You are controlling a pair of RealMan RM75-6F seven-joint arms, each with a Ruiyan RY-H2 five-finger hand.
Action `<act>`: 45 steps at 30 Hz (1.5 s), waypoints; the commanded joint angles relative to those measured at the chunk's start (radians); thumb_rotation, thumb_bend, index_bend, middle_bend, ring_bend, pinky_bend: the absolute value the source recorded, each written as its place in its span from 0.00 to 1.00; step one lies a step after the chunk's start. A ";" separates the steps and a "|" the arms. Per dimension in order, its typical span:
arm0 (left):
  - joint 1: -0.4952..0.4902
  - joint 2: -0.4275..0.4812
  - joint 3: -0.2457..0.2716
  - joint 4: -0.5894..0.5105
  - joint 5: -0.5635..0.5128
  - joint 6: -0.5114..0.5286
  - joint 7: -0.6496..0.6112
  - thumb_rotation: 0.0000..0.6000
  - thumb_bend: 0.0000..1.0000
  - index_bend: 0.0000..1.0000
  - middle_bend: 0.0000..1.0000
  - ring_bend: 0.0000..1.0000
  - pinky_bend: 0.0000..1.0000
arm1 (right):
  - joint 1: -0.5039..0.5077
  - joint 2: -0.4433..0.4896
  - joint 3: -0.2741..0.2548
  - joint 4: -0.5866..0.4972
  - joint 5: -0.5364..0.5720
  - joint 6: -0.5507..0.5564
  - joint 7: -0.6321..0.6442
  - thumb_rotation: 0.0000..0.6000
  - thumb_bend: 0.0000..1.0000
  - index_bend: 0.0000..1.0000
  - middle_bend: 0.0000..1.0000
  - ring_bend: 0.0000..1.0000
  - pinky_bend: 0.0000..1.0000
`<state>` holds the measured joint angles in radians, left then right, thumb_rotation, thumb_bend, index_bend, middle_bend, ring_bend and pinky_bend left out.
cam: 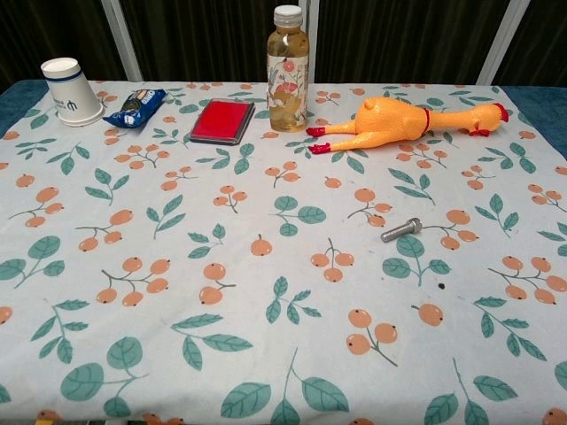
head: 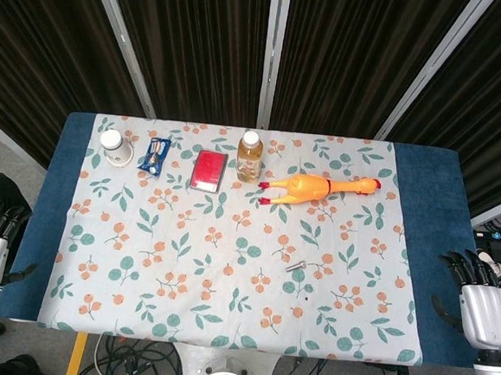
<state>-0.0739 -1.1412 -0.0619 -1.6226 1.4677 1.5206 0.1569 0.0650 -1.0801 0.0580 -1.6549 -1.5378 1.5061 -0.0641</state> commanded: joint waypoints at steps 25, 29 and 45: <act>0.004 0.005 -0.001 -0.012 0.011 0.016 0.013 1.00 0.00 0.19 0.15 0.00 0.01 | 0.327 0.035 0.029 -0.110 -0.104 -0.428 -0.113 1.00 0.24 0.33 0.22 0.09 0.18; 0.001 0.005 -0.003 -0.014 0.009 0.013 0.019 1.00 0.00 0.19 0.15 0.00 0.01 | 0.432 -0.026 0.055 -0.094 -0.079 -0.556 -0.154 1.00 0.24 0.37 0.22 0.09 0.18; -0.001 0.004 -0.010 -0.013 -0.003 0.010 0.014 1.00 0.00 0.19 0.15 0.00 0.01 | 0.629 -0.300 0.077 0.095 0.036 -0.732 -0.338 1.00 0.27 0.43 0.21 0.06 0.16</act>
<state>-0.0745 -1.1369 -0.0713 -1.6359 1.4652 1.5305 0.1710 0.6842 -1.3643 0.1378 -1.5727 -1.5128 0.7786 -0.3921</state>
